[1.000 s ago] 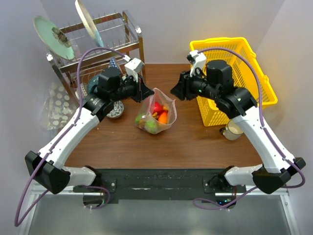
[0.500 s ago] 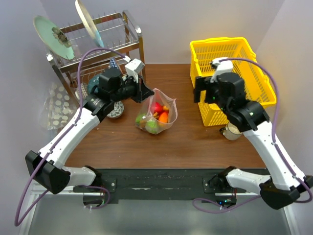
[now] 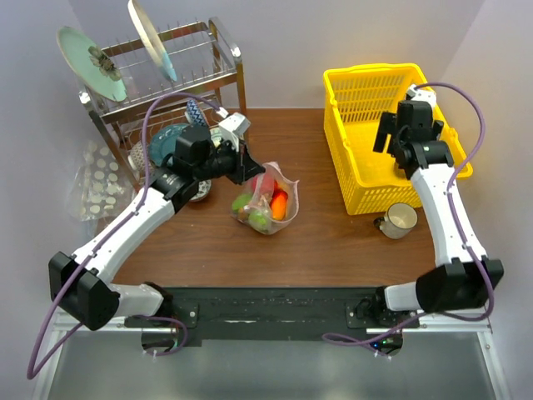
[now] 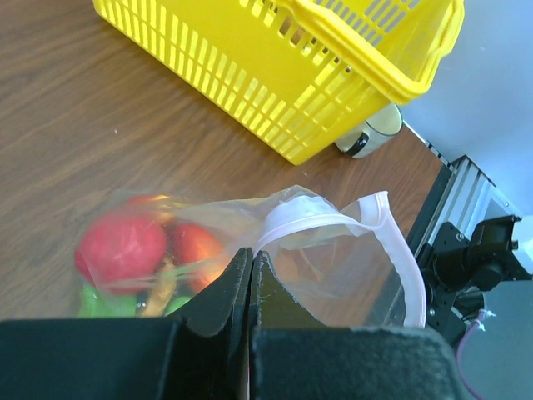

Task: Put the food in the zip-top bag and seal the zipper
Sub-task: Pick up the fake fruit from the bin, then place the fake fruit in the zipper food storage bag.

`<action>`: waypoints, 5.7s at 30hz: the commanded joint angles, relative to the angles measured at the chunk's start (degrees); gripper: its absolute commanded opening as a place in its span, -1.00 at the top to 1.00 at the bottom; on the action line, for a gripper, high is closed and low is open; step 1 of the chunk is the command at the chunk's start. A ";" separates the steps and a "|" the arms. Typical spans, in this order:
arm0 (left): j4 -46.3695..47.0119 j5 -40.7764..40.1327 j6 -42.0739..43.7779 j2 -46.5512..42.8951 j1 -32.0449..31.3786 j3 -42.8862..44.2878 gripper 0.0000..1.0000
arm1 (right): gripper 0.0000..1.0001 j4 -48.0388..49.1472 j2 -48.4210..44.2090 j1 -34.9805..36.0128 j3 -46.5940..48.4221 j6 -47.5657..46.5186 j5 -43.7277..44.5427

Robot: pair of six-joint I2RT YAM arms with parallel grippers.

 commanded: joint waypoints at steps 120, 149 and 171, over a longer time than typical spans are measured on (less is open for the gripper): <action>-5.12 -3.14 -0.63 2.60 -3.27 5.72 1.00 | 0.37 29.61 -9.45 30.97 -22.25 7.73 -45.72; -13.57 -7.36 -1.33 1.02 -4.50 10.57 1.00 | -0.97 30.85 -27.81 31.06 -29.44 14.94 -36.41; -13.13 -4.20 -1.59 -0.74 -4.50 9.69 1.00 | 0.91 18.46 -18.05 30.97 -25.41 12.65 -33.93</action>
